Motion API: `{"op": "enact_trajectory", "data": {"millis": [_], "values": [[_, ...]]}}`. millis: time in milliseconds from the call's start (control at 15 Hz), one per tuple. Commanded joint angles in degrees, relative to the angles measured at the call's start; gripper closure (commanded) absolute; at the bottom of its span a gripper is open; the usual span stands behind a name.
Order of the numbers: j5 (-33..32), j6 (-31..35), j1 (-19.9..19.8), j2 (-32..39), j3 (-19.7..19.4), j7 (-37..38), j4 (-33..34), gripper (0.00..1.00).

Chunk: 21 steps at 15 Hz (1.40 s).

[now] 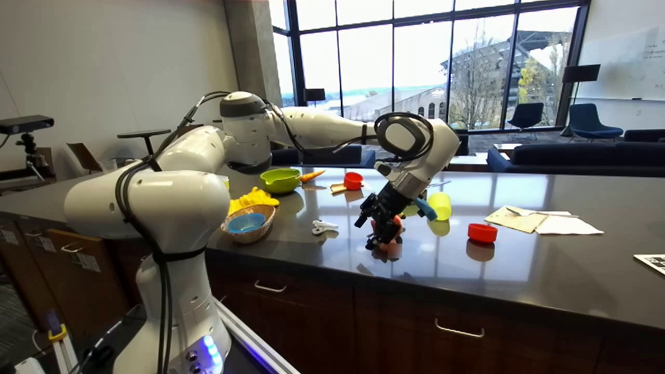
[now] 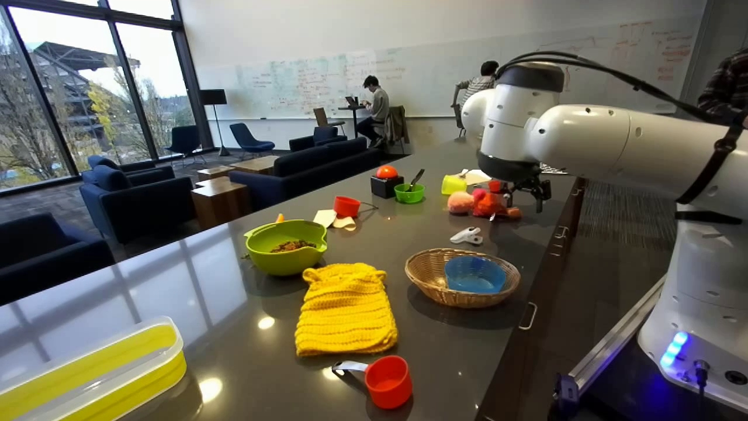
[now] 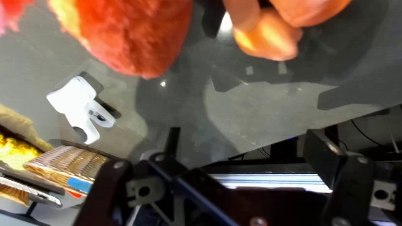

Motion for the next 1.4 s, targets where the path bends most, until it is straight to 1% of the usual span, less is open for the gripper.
{"op": "enact_trajectory", "data": {"millis": [0,133,333,400,667,733,933,1267,1333], "values": [[5.0,6.1,5.3,-6.5,-0.1,7.9,-7.6,0.00],[8.1,9.5,7.9,-8.3,-0.3,10.9,-10.4,0.00],[12.6,16.3,11.7,-10.8,-0.6,14.8,-14.4,0.00],[18.2,11.8,12.2,-2.9,-4.0,11.5,-17.1,0.00],[26.3,16.3,14.6,-3.5,-4.8,11.4,-24.5,0.00],[25.3,22.3,14.8,-8.7,-3.2,11.3,-26.0,0.00],[28.2,29.6,15.4,-10.0,-2.3,11.1,-29.3,0.00],[29.6,39.1,15.4,-14.0,-0.3,11.1,-31.2,0.00],[29.6,40.7,15.3,-14.9,0.1,11.1,-31.3,0.04]]}}
